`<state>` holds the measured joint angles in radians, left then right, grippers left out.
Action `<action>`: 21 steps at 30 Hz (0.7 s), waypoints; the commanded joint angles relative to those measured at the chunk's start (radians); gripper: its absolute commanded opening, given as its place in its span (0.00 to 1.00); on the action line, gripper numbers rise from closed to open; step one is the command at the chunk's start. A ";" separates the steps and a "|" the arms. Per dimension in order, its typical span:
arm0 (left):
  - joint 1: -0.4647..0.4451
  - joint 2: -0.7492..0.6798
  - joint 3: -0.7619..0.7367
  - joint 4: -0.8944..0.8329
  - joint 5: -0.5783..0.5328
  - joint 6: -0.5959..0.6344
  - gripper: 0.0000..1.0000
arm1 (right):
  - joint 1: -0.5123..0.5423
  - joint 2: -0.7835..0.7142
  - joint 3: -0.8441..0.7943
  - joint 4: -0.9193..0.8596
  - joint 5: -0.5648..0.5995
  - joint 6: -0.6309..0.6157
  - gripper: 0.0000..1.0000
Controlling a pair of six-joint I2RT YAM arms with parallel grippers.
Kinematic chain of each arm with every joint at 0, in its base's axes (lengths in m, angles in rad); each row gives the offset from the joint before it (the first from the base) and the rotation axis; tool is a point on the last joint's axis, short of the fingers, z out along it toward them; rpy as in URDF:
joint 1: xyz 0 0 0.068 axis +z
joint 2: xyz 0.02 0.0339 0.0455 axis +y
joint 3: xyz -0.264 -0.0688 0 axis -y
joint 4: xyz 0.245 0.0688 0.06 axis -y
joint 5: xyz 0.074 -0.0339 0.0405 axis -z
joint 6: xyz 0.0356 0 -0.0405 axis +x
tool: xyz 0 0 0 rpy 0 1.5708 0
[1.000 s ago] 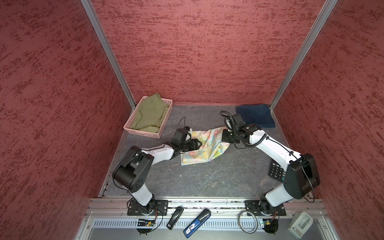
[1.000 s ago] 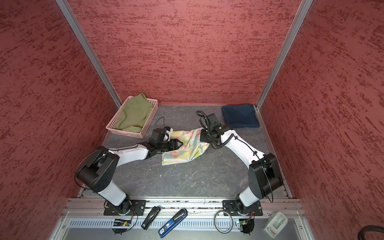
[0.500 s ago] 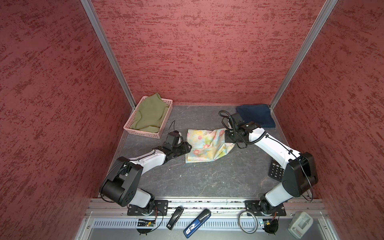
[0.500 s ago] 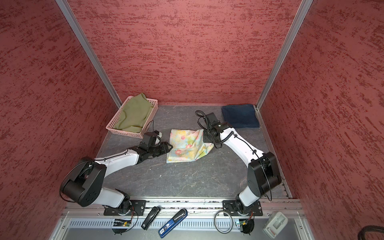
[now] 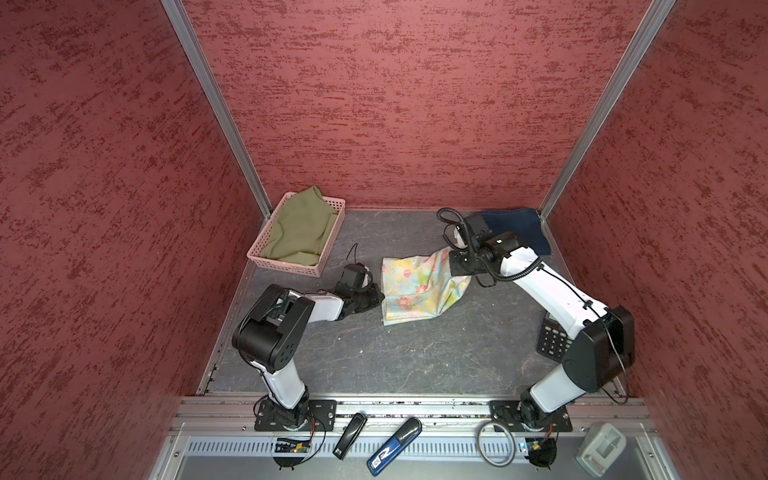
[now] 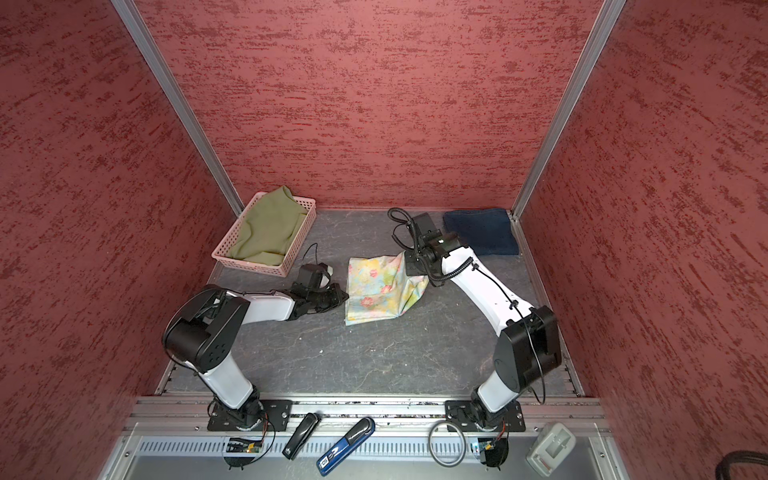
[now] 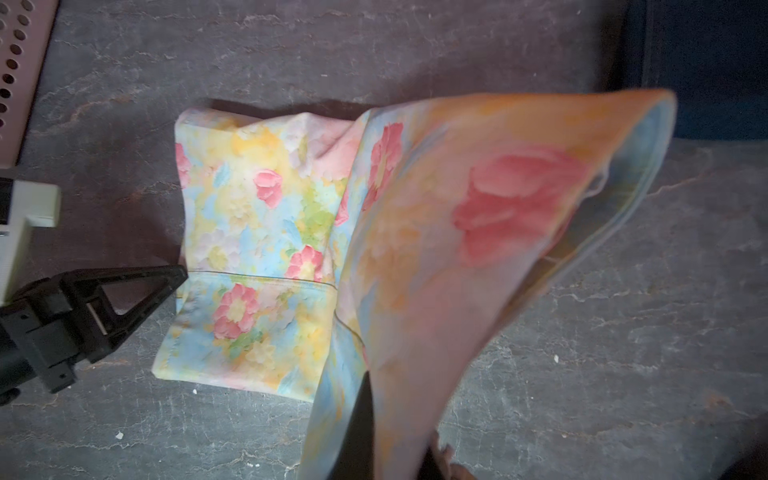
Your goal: Fold and stack the skirts
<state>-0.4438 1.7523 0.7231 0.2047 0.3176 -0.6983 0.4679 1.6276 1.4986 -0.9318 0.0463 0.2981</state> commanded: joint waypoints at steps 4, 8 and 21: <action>-0.030 0.065 -0.008 0.008 0.005 -0.022 0.07 | 0.067 0.104 0.109 -0.068 0.004 -0.020 0.00; -0.031 0.070 -0.008 0.018 0.010 -0.020 0.05 | 0.126 0.169 0.131 -0.082 0.041 -0.008 0.00; -0.028 0.058 -0.011 0.030 0.018 -0.029 0.04 | 0.204 0.309 0.144 -0.054 0.070 0.010 0.02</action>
<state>-0.4679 1.7866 0.7277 0.2695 0.3397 -0.7219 0.6674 1.9236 1.6112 -0.9844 0.0998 0.2955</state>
